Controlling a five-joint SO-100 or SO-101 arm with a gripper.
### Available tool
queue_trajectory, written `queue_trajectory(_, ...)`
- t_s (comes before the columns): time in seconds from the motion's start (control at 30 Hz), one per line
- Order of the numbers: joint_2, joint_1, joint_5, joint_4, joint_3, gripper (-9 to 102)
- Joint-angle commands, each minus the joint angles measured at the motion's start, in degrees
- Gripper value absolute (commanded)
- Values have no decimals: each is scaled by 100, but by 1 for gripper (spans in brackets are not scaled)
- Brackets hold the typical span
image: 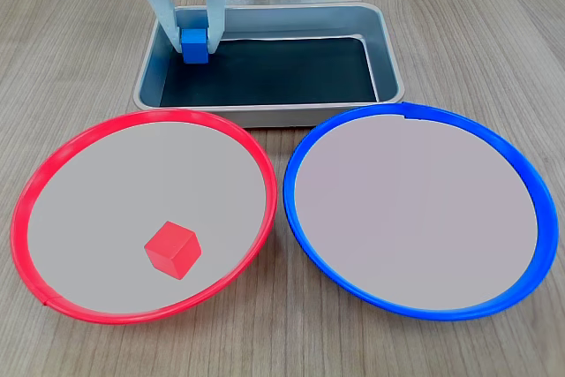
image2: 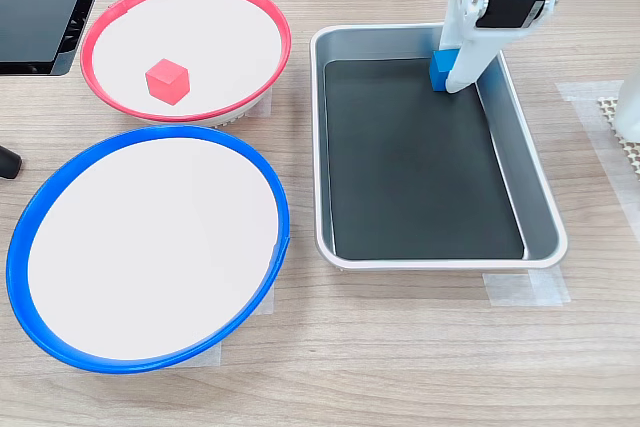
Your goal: Move two blocks tray to matching dishes
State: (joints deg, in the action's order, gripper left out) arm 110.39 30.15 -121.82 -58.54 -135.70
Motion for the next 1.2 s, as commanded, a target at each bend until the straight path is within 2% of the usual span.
queue_trajectory(0.0,185,-264,580,0,88,0)
queue_trajectory(0.1,220,-773,1450,-378,554,0)
queue_trajectory(0.23,132,-2021,3902,-571,1696,0)
queue_trajectory(0.33,-290,-2971,5985,308,2602,0)
queue_trajectory(0.47,-1301,-3735,7356,1740,3357,0)
queue_trajectory(0.57,-2109,-4034,7673,2742,3560,0)
queue_trajectory(0.67,-2663,-4131,7655,3059,3700,2)
queue_trajectory(0.77,-2936,-4140,7383,3076,3744,31)
queue_trajectory(0.8,-2900,-4131,7374,3076,3718,31)
queue_trajectory(0.93,-2487,-4069,7374,3190,3349,27)
queue_trajectory(1.0,-2180,-4052,7515,3366,3094,5)
queue_trajectory(1.03,-1960,-4034,7655,3454,2936,0)
queue_trajectory(1.1,-1336,-3973,8227,3744,2505,0)
queue_trajectory(1.17,-378,-3762,9721,4667,1661,0)
